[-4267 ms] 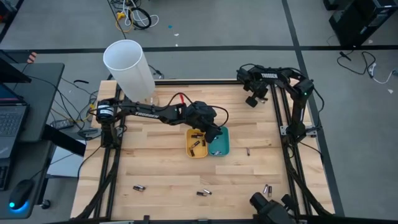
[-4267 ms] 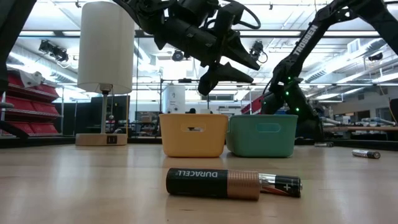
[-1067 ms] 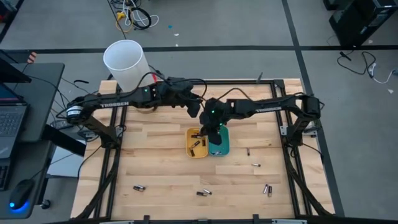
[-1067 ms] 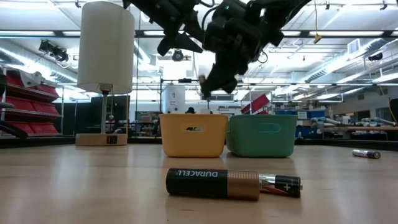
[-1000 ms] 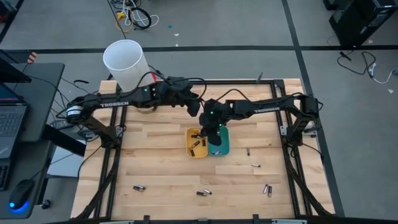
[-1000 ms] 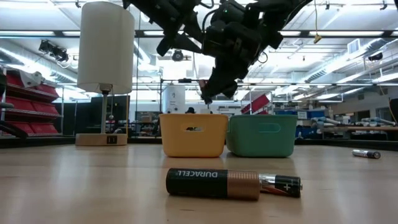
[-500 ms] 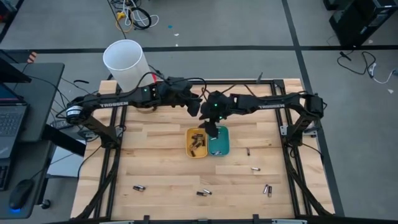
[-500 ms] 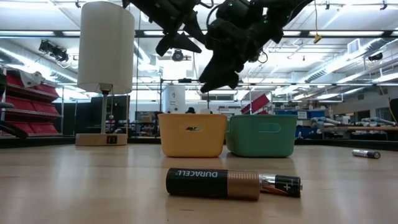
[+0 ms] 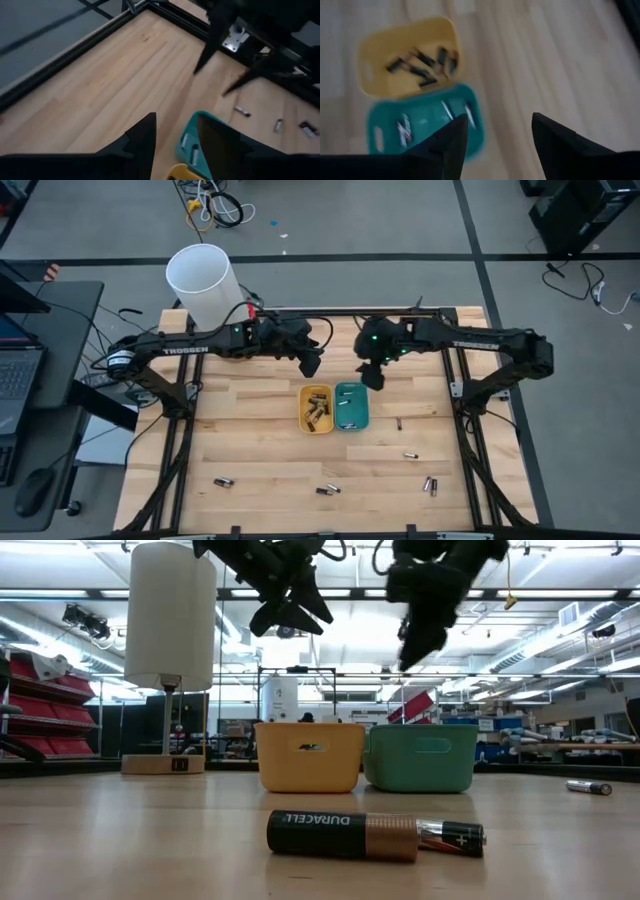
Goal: Sort batteries
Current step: Put the black battery into the yellow bin
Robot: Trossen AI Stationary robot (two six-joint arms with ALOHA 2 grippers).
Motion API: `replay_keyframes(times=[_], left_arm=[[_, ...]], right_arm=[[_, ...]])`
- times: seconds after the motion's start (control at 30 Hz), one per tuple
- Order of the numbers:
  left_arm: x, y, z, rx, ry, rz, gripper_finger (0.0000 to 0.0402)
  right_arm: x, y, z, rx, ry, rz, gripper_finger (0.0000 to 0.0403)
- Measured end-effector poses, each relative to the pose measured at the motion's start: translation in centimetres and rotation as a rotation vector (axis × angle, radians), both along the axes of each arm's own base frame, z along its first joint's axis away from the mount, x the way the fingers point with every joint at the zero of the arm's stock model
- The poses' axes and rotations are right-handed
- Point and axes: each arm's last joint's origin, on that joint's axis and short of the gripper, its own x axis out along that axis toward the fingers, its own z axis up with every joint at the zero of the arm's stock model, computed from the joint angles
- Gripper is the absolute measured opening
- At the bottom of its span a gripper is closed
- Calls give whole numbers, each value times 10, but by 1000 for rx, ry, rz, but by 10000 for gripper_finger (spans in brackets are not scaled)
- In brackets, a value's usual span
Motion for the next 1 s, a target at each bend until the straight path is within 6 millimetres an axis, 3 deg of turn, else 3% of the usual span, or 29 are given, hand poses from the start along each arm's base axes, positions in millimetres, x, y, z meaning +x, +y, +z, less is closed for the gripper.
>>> replay_keyframes(times=[0.17, 0.33, 0.6, 0.73, 1.0], left_arm=[[-4, -7, -4, -39, 56, 51, 140], [-7, -27, -12, -80, 155, -7, 99], [-9, -79, -17, -182, 225, -166, 68], [-21, -111, -25, -317, 359, -244, 67], [-57, -163, -37, -468, 641, -86, 68]], right_arm=[[-20, 0, 9, -52, 71, -52, 199], [-28, -2, 13, -82, 54, -44, 197], [-37, -13, -8, -77, 113, -66, 197], [-38, -14, -16, -55, 115, -62, 193], [-34, -10, -40, -25, 40, -61, 186]])
